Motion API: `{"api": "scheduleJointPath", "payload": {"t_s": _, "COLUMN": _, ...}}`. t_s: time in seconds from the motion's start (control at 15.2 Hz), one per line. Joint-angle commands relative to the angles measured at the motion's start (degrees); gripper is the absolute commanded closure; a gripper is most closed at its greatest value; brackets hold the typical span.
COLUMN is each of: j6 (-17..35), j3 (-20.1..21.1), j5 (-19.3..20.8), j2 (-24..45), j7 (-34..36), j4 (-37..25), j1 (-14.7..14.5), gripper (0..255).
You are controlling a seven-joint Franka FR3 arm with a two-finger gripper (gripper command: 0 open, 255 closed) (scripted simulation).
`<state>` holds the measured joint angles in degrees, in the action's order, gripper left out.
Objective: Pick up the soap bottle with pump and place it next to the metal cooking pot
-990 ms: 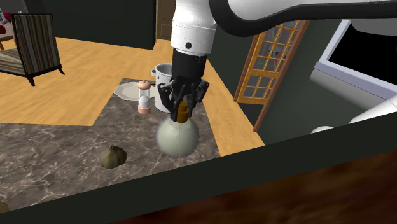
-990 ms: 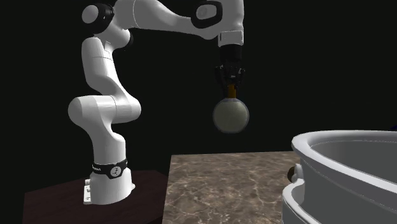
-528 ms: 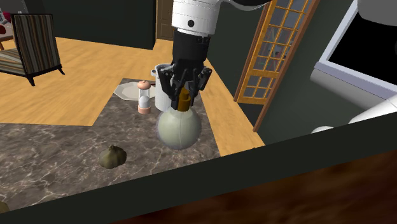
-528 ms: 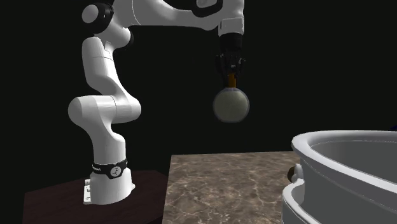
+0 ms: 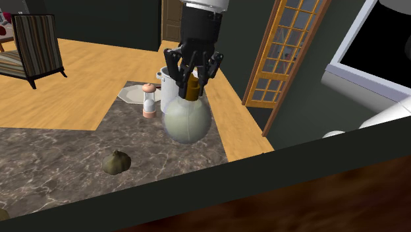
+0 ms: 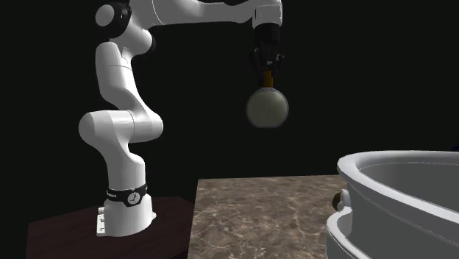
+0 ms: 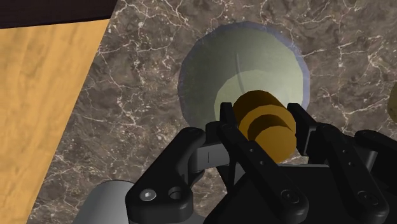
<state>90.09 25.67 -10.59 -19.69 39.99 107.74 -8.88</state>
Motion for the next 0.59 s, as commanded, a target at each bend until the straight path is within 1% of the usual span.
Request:
{"api": "scheduleJointPath", "payload": {"t_s": 0.0, "j6": -1.7, "j3": 0.0, "j5": 0.2, "j2": 0.4, "j7": 0.3, "j4": -2.1, "j1": 0.1, "gripper": 255}}
{"api": "scheduleJointPath", "payload": {"t_s": 0.53, "j6": -7.9, "j3": 0.1, "j5": 1.1, "j2": 2.8, "j7": 1.3, "j4": -10.6, "j1": 0.4, "gripper": 255}}
